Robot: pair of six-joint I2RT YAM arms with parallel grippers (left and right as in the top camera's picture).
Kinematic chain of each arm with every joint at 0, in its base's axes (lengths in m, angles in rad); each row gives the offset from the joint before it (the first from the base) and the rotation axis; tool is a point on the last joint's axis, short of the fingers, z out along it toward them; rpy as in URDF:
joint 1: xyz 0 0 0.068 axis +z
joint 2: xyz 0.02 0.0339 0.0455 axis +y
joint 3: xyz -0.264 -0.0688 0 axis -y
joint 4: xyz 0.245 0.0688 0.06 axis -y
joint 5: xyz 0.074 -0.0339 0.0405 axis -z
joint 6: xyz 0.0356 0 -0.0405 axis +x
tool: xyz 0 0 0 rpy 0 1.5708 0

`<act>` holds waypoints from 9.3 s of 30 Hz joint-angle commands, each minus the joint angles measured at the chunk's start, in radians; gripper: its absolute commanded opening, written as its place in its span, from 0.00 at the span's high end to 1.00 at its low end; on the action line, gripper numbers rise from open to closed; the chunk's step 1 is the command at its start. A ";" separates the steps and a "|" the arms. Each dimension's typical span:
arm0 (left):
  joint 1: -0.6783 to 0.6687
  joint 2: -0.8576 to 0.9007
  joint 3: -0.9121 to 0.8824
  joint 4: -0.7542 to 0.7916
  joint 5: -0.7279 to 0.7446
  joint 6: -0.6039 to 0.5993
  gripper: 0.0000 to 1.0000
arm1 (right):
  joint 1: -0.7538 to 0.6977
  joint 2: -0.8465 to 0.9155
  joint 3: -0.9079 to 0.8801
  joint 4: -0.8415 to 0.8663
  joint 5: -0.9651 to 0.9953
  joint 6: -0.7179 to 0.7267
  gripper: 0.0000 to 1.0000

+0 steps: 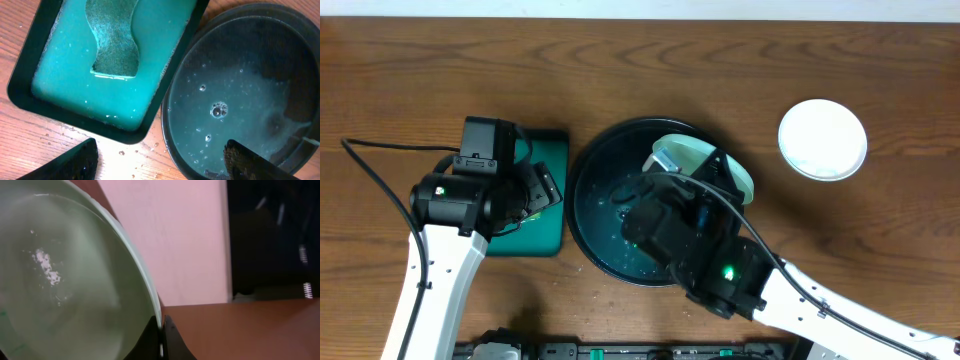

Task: Clean dirty plates on tray and stack at the side

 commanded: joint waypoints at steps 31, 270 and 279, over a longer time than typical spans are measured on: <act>-0.004 0.004 -0.003 -0.013 -0.001 0.006 0.19 | 0.068 0.003 0.008 0.082 0.062 -0.002 0.99; 0.133 -1.205 -1.149 1.335 0.364 0.832 0.19 | -1.250 -0.509 0.003 -0.334 -1.521 0.440 0.01; 0.133 -1.205 -1.149 1.072 0.340 0.544 0.19 | -1.250 -0.509 0.003 -0.334 -1.521 0.440 0.01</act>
